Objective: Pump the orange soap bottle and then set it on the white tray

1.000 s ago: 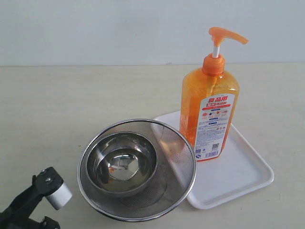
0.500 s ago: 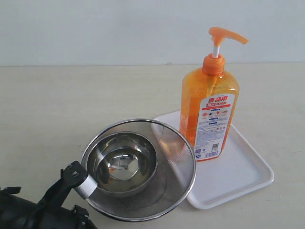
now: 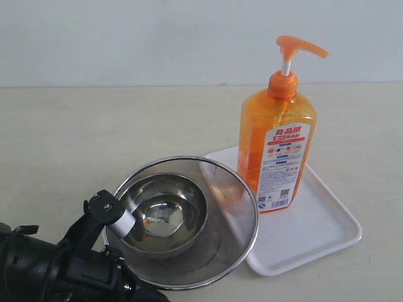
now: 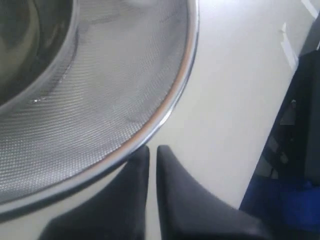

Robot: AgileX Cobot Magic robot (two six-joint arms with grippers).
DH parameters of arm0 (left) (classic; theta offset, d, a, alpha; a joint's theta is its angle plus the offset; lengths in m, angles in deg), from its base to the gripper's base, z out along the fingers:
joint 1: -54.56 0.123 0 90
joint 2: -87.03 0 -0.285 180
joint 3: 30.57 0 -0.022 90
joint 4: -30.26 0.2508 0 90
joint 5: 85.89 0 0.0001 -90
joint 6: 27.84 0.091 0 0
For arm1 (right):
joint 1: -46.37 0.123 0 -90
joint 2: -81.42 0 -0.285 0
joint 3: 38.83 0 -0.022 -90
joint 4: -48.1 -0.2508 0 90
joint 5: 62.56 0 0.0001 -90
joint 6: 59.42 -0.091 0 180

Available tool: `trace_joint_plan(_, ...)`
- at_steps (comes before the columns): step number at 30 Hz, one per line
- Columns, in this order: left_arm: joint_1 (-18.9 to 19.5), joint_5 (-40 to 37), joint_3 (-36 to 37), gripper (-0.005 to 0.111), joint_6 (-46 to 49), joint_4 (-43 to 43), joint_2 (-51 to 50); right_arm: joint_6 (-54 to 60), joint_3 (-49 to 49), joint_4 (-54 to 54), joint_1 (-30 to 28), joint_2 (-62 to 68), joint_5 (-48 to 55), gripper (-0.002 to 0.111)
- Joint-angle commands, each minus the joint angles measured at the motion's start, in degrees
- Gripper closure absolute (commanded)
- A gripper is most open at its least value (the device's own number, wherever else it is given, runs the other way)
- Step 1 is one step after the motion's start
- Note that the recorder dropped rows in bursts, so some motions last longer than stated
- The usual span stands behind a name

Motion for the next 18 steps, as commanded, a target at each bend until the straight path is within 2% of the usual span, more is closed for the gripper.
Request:
trace_joint_plan(1, 0.1, 1.5, -0.9, 0.102, 0.8, -0.6, 0.1, 0.3, -0.1, 0.0, -0.2, -0.2, -0.6, 0.108)
trace_joint_plan(12, 0.1, 8.9, -2.2, 0.102, 0.3, -0.6, 0.1, 0.3, -0.1, 0.0, -0.2, -0.2, -0.6, 0.108)
trace_joint_plan(18, 0.1, 9.4, -3.1, 0.102, 0.3, -0.6, 0.3, 0.3, -0.1, 0.0, -0.2, -0.2, -0.5, 0.108)
